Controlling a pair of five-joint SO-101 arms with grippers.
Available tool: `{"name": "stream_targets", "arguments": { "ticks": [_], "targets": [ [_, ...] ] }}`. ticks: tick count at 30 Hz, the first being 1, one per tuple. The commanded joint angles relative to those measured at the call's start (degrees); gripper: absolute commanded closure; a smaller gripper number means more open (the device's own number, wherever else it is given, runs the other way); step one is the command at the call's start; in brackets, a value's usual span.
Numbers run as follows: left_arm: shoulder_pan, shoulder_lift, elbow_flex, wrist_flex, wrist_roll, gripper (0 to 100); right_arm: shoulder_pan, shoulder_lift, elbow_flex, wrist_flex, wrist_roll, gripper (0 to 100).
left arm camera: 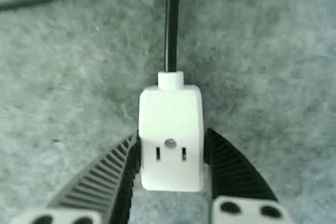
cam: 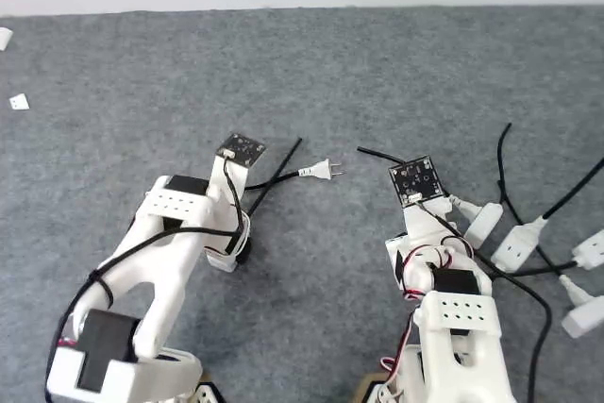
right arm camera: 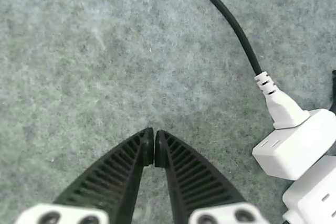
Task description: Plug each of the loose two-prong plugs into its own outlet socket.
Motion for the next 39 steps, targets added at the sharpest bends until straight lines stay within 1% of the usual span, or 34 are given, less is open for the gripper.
{"name": "stream_targets", "arguments": {
  "ticks": [1, 4, 8, 13, 17, 20, 22, 28, 35, 39],
  "targets": [
    [-0.44, -6.68, 0.84, -1.05, -3.16, 83, -0.48, -1.1, -0.44, -1.1, 0.62, 99.0],
    [-0.26, -10.73, 3.56, -0.97, -5.98, 82, -0.48, -1.1, -0.44, -1.1, 0.62, 99.0],
    [-0.44, -13.71, 6.73, -0.97, -9.67, 74, -0.48, -1.1, -0.44, -1.1, 0.62, 99.0],
    [-0.62, -15.91, 8.48, -0.79, -13.01, 78, -0.48, -1.1, -0.44, -1.1, 0.62, 99.0],
    [0.18, -19.96, 8.48, 3.16, -14.95, 79, -0.48, -1.1, -0.44, -1.1, 0.62, 99.0],
    [3.08, -22.42, 10.33, 5.89, -17.67, 79, -0.48, -1.1, -0.44, -1.1, 0.62, 99.0],
    [5.63, -22.77, 12.44, 6.33, -18.46, 79, -0.48, -1.1, -0.44, -1.1, 0.62, 99.0],
    [5.8, -18.46, 13.23, 2.2, -17.93, 79, -0.48, -1.1, -0.44, -1.1, 0.62, 99.0],
    [4.66, -6.24, 7.34, -1.58, -15.82, 79, -0.48, -1.1, -0.44, -1.01, 0.62, 99.0],
    [2.73, -2.9, 4.62, -2.9, -14.42, 79, -0.48, -1.1, -0.44, -1.01, 0.62, 99.0]
  ]
}}
